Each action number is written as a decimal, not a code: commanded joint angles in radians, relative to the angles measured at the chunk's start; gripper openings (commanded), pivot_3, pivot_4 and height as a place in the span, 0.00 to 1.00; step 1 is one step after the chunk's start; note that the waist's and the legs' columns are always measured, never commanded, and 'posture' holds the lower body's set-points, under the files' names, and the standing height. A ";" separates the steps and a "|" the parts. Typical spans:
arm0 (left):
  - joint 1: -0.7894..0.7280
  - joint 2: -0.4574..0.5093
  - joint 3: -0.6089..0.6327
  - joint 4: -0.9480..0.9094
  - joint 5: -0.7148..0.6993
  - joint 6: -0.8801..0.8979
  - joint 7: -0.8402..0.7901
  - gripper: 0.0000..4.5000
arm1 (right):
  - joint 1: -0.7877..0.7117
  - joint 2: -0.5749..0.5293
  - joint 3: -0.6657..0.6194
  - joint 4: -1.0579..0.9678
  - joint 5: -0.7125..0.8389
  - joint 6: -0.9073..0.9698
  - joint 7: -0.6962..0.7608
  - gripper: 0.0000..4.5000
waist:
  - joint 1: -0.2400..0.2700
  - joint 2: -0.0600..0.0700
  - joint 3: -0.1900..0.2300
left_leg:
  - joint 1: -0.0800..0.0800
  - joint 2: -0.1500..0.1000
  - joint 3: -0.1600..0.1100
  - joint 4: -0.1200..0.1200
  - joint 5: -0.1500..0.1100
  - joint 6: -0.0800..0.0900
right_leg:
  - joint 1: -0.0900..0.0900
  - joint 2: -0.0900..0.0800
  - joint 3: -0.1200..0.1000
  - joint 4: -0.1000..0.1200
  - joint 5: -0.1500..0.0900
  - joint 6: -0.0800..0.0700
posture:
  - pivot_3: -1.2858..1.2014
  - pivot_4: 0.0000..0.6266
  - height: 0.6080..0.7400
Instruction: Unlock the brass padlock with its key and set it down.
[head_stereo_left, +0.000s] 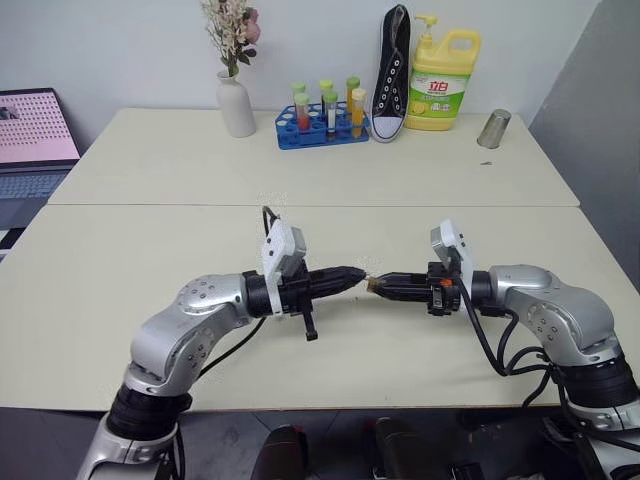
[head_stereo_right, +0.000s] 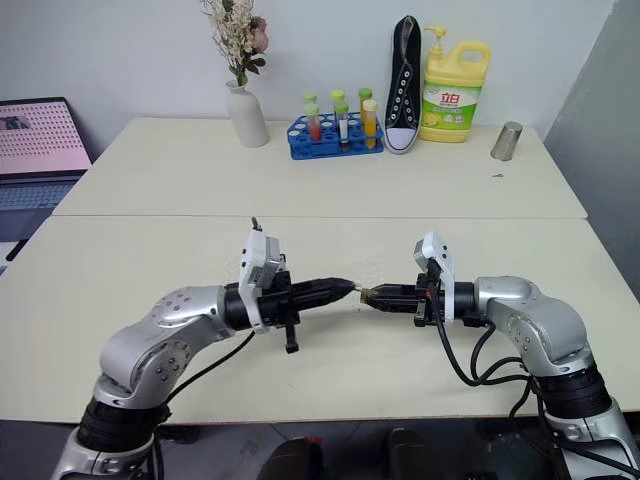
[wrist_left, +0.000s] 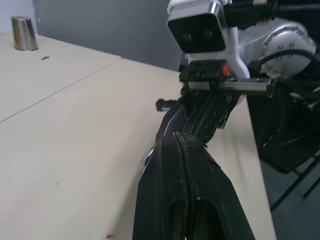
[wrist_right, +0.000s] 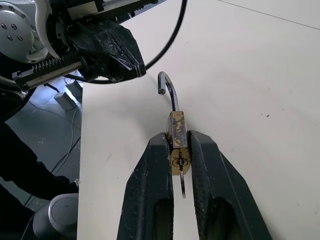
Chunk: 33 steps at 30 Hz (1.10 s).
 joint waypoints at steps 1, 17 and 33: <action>0.037 0.114 0.009 -0.029 0.176 -0.233 -0.089 0.00 | -0.001 -0.018 -0.023 0.001 0.014 0.014 0.009 0.03 | 0.000 0.000 0.000 | 0.000 0.000 0.000 0.000 0.000 0.000 | 0.000 0.000 0.000 0.000 0.000 0.000 | 0.52 0.24 1.00; 0.127 0.157 -0.110 0.154 0.516 -0.826 -0.176 1.00 | -0.101 -0.007 0.156 0.197 -0.075 0.163 0.020 0.03 | 0.001 0.000 0.001 | 0.000 0.000 0.002 -0.001 0.000 0.000 | -0.001 -0.003 0.000 -0.001 0.001 -0.005 | 0.52 0.24 1.00; 0.162 0.136 -0.066 0.122 0.403 -0.617 -0.149 1.00 | -0.098 -0.084 0.145 0.234 -0.244 -0.045 0.045 0.97 | 0.002 0.000 0.001 | 0.000 0.000 0.001 0.000 0.000 0.000 | -0.001 -0.003 0.000 -0.001 -0.001 -0.001 | 0.52 0.24 1.00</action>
